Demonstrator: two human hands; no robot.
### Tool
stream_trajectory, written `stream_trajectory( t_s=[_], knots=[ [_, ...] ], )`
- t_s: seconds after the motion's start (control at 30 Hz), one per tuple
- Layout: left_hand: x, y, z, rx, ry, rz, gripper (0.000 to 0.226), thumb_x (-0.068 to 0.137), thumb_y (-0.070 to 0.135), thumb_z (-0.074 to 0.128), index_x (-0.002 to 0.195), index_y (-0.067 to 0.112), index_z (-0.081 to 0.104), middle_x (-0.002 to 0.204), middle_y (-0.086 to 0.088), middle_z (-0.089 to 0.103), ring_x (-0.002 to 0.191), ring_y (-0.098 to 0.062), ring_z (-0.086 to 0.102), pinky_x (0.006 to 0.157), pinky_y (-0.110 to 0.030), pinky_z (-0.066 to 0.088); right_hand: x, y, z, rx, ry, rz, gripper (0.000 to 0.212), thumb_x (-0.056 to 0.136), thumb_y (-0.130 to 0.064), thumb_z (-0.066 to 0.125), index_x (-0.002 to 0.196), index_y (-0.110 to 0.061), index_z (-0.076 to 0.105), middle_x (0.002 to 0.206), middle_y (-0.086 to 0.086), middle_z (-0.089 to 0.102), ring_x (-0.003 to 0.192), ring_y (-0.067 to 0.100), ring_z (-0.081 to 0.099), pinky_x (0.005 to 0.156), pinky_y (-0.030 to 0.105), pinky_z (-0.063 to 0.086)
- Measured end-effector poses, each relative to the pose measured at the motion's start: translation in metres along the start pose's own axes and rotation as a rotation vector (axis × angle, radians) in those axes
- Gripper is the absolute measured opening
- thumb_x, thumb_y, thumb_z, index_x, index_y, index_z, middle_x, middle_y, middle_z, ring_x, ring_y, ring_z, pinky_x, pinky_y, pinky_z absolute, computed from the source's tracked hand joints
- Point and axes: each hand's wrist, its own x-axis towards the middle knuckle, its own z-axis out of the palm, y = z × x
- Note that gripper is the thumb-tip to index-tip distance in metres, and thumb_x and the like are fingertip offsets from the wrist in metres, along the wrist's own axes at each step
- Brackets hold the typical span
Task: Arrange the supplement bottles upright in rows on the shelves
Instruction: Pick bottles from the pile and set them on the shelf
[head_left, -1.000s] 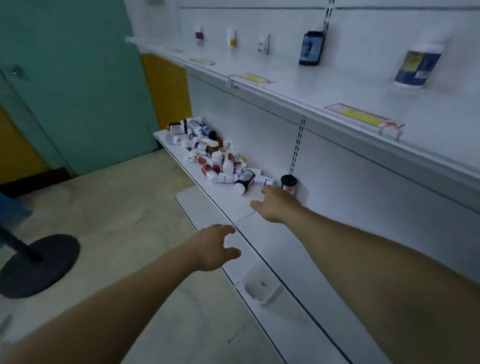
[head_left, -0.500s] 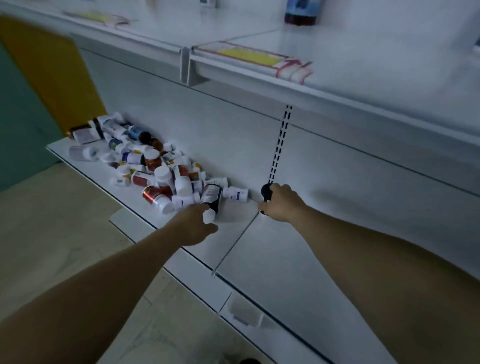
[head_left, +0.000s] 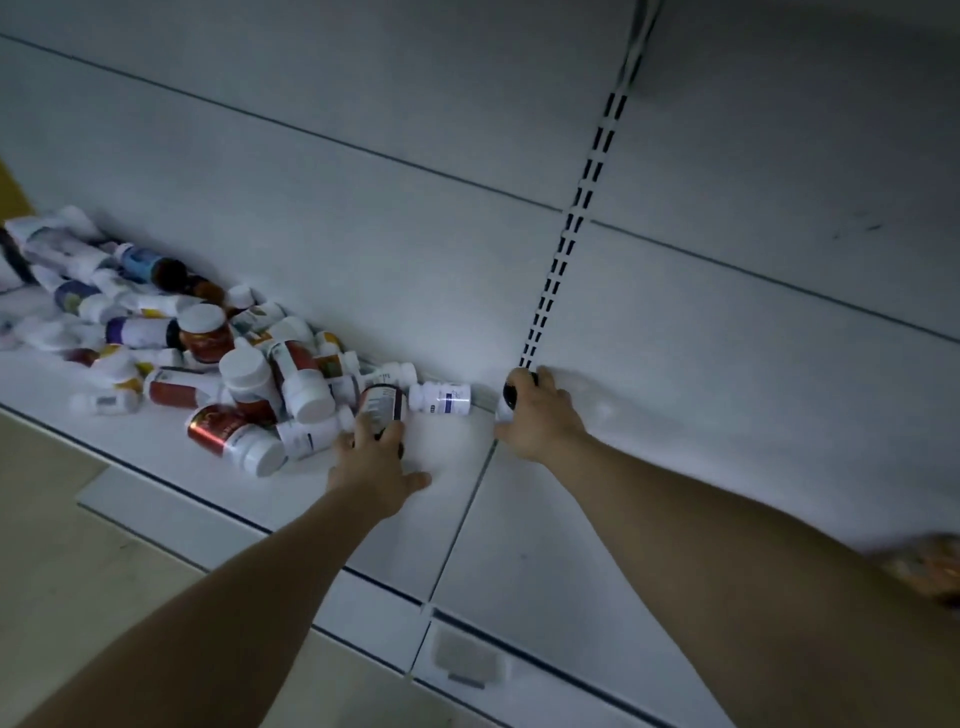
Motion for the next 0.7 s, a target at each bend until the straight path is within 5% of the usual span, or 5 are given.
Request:
stream_trajectory(
  t_s=[0.13, 0.3, 0.43, 0.53, 0.7],
  knots=[
    [-0.009, -0.012, -0.001, -0.082, 0.083, 0.074, 0.057, 0.086, 0.024, 0.062, 0.133, 0.013, 0.032, 0.138, -0.020, 0.024, 0.116, -0.042, 0.043, 0.098, -0.046, 0.042, -0.019, -0.008, 0.006, -0.070, 0.102, 0.025, 0.055, 0.086, -0.026, 0.062, 0.132, -0.023, 0.033, 0.128, 0.010, 0.032, 0.102, 0.034, 0.049, 0.075, 0.036, 0.045],
    [-0.020, -0.024, -0.020, -0.423, 0.029, 0.022, 0.055, 0.074, 0.024, 0.073, 0.122, 0.019, 0.045, 0.112, -0.006, 0.039, 0.090, -0.027, 0.052, 0.077, -0.029, 0.045, -0.049, 0.000, 0.006, 0.034, 0.005, 0.152, 0.068, 0.079, -0.036, 0.067, 0.136, -0.034, 0.030, 0.123, 0.008, 0.028, 0.101, 0.033, 0.051, 0.075, 0.033, 0.047],
    [-0.035, -0.028, -0.051, -0.724, -0.106, -0.015, 0.049, 0.074, 0.018, 0.075, 0.113, 0.025, 0.047, 0.096, 0.002, 0.053, 0.079, -0.018, 0.056, 0.062, -0.026, 0.046, -0.085, -0.008, 0.003, 0.645, 0.063, 0.502, 0.064, 0.059, -0.041, 0.069, 0.112, -0.010, 0.050, 0.101, 0.008, 0.051, 0.079, 0.027, 0.060, 0.055, 0.023, 0.043],
    [-0.057, -0.025, -0.082, -1.003, -0.150, -0.079, 0.037, 0.078, 0.008, 0.069, 0.105, 0.021, 0.047, 0.095, -0.005, 0.051, 0.080, -0.021, 0.055, 0.067, -0.035, 0.053, -0.120, -0.022, -0.004, 1.241, 0.123, 0.691, 0.046, 0.073, -0.036, 0.070, 0.105, -0.004, 0.060, 0.086, 0.011, 0.062, 0.064, 0.022, 0.057, 0.054, 0.025, 0.046],
    [-0.096, -0.029, -0.145, -1.245, -0.184, 0.027, 0.029, 0.080, -0.003, 0.059, 0.094, 0.023, 0.061, 0.102, -0.010, 0.058, 0.089, -0.023, 0.060, 0.067, -0.034, 0.054, -0.194, -0.062, -0.019, 1.955, 0.138, 0.614, 0.019, 0.080, -0.021, 0.065, 0.092, -0.008, 0.064, 0.089, 0.016, 0.063, 0.070, 0.025, 0.062, 0.068, 0.030, 0.055]
  ],
)
